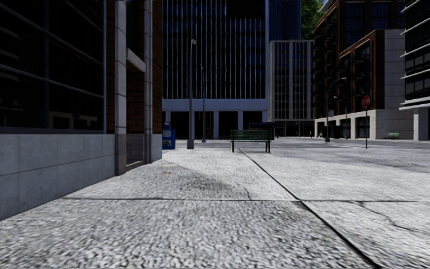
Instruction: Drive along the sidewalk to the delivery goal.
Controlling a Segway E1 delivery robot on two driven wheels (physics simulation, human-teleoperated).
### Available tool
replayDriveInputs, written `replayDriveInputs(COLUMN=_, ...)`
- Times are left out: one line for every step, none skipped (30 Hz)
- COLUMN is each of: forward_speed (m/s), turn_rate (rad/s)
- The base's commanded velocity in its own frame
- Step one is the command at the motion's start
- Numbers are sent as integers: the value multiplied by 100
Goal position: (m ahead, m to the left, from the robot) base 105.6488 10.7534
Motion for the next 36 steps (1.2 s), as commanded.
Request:
replayDriveInputs(forward_speed=200, turn_rate=0)
replayDriveInputs(forward_speed=200, turn_rate=0)
replayDriveInputs(forward_speed=200, turn_rate=0)
replayDriveInputs(forward_speed=200, turn_rate=0)
replayDriveInputs(forward_speed=200, turn_rate=0)
replayDriveInputs(forward_speed=200, turn_rate=0)
replayDriveInputs(forward_speed=200, turn_rate=0)
replayDriveInputs(forward_speed=200, turn_rate=0)
replayDriveInputs(forward_speed=200, turn_rate=0)
replayDriveInputs(forward_speed=200, turn_rate=0)
replayDriveInputs(forward_speed=200, turn_rate=0)
replayDriveInputs(forward_speed=200, turn_rate=0)
replayDriveInputs(forward_speed=200, turn_rate=0)
replayDriveInputs(forward_speed=200, turn_rate=0)
replayDriveInputs(forward_speed=200, turn_rate=0)
replayDriveInputs(forward_speed=200, turn_rate=0)
replayDriveInputs(forward_speed=200, turn_rate=0)
replayDriveInputs(forward_speed=200, turn_rate=0)
replayDriveInputs(forward_speed=200, turn_rate=0)
replayDriveInputs(forward_speed=200, turn_rate=0)
replayDriveInputs(forward_speed=200, turn_rate=0)
replayDriveInputs(forward_speed=200, turn_rate=0)
replayDriveInputs(forward_speed=200, turn_rate=0)
replayDriveInputs(forward_speed=200, turn_rate=0)
replayDriveInputs(forward_speed=200, turn_rate=0)
replayDriveInputs(forward_speed=200, turn_rate=0)
replayDriveInputs(forward_speed=200, turn_rate=0)
replayDriveInputs(forward_speed=200, turn_rate=0)
replayDriveInputs(forward_speed=200, turn_rate=0)
replayDriveInputs(forward_speed=200, turn_rate=0)
replayDriveInputs(forward_speed=200, turn_rate=0)
replayDriveInputs(forward_speed=200, turn_rate=0)
replayDriveInputs(forward_speed=200, turn_rate=0)
replayDriveInputs(forward_speed=200, turn_rate=0)
replayDriveInputs(forward_speed=200, turn_rate=0)
replayDriveInputs(forward_speed=200, turn_rate=0)
